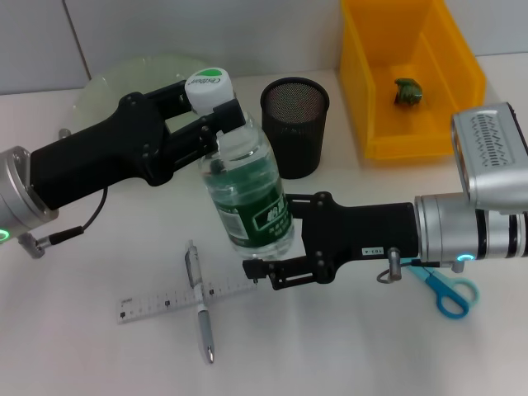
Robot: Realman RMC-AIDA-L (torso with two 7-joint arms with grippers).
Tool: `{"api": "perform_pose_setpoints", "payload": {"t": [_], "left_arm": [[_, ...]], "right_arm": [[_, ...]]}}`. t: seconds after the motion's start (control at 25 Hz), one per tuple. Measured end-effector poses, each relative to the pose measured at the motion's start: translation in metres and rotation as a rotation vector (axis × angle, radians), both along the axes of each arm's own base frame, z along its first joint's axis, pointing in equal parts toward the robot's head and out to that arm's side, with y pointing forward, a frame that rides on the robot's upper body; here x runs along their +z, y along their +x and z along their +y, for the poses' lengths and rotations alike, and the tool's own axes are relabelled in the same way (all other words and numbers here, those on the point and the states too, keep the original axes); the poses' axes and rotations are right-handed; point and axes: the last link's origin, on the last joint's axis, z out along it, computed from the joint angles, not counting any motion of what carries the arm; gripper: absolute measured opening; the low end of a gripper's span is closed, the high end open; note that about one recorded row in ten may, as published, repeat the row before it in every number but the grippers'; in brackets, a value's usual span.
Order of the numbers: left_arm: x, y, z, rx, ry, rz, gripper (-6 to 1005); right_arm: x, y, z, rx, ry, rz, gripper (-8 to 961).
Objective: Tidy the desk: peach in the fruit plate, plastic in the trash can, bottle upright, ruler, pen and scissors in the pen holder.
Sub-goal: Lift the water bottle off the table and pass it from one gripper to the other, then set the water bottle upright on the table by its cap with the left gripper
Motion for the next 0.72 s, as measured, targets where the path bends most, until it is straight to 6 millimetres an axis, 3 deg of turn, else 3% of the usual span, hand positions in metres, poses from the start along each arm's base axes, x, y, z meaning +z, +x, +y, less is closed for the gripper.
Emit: {"api": "perform_pose_setpoints", "payload": {"t": [0.4, 0.72], "left_arm": [[0.004, 0.001, 0.003, -0.005, 0.030, 0.007, 442], [0.013, -0.016, 0.005, 0.032, 0.146, 0.047, 445]], "right_arm": [[-0.003, 0.012, -0.005, -0.034, -0.006, -0.039, 824], [0.000, 0.031, -0.006, -0.104, 0.049, -0.067, 824]]}}
